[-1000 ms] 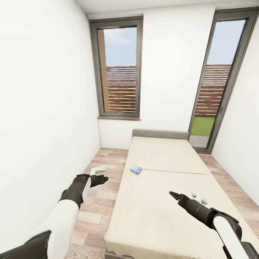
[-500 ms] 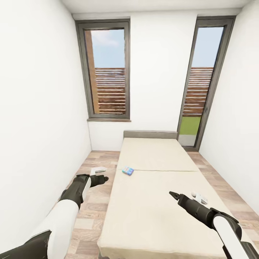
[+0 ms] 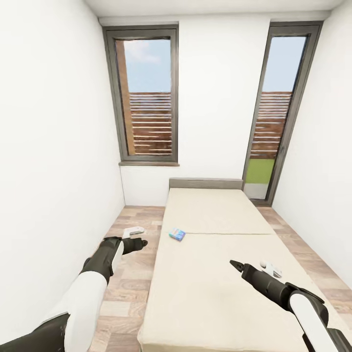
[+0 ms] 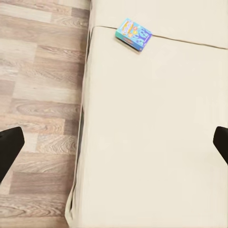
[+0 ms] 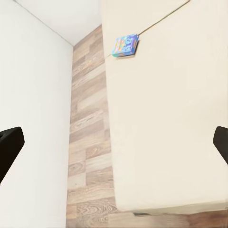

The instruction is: Put all the toys in the child's room - the three board games (two on the bed and one on the table), the two jigsaw puzzles on the table, and the tennis ball on the table - inside the toy box on the table in the child's room.

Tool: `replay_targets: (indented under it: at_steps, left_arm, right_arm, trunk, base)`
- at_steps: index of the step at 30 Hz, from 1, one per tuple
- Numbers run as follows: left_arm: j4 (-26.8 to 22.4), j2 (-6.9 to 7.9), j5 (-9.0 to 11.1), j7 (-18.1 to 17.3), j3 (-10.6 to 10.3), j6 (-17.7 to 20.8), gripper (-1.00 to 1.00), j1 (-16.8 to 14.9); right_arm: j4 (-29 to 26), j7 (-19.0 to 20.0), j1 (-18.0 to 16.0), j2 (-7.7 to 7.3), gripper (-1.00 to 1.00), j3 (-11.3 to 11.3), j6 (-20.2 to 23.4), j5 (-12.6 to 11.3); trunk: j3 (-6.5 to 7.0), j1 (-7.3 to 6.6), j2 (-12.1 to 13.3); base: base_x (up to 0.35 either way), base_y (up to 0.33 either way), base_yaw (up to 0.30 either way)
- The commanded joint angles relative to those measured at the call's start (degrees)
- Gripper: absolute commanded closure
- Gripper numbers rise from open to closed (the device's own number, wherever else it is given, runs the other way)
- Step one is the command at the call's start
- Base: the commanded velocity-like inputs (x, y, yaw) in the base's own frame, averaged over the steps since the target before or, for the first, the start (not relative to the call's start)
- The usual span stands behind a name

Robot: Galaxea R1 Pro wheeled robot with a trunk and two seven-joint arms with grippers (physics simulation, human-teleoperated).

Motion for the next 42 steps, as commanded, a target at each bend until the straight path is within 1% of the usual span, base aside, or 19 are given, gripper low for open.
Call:
replay_targets:
  at_steps: [1, 13, 20, 27, 32, 42]
  left_arm:
    - [-0.09, -0.09, -0.61, -0.49, 0.45, 0.21, -1.00, -0.03]
    - [-0.09, -0.09, -0.61, -0.46, 0.47, 0.20, -1.00, -0.03]
    - [-0.09, -0.09, -0.61, -0.46, 0.47, 0.22, -1.00, -0.03]
    - [-0.09, -0.09, -0.61, -0.48, 0.51, 0.22, -1.00, -0.03]
    - [-0.09, -0.09, -0.61, -0.47, 0.51, 0.22, -1.00, -0.03]
    - [-0.09, -0.09, -0.61, -0.47, 0.52, 0.22, -1.00, -0.03]
  right_arm:
    - [-0.06, -0.50, -0.02, -0.02, -1.00, -0.01, 0.17, -0.61]
    - [-0.06, -0.44, 0.00, -0.01, -1.00, 0.04, 0.17, -0.61]
    - [-0.06, -0.50, 0.00, 0.00, -1.00, 0.07, 0.17, -0.61]
    - [-0.06, -0.45, -0.02, 0.03, -1.00, 0.07, 0.17, -0.61]
    - [-0.06, -0.39, -0.02, 0.03, -1.00, 0.07, 0.17, -0.61]
    - [-0.06, -0.33, -0.01, 0.02, -1.00, 0.00, 0.17, -0.61]
  trunk:
    - [-0.02, 0.04, -0.05]
    - [0.52, 0.04, -0.05]
    - [0.62, 0.04, -0.05]
    - [0.72, 0.04, -0.05]
    - [0.99, 0.04, -0.05]
    - [1.41, 0.04, -0.05]
  base:
    - [0.112, 0.060, -0.010]
    - [0.181, 0.120, -0.099]
    - [0.090, 0.048, -0.029]
    - [0.129, 0.184, -0.037]
    - [0.048, 0.136, -0.140]
    - [0.008, 0.023, -0.111]
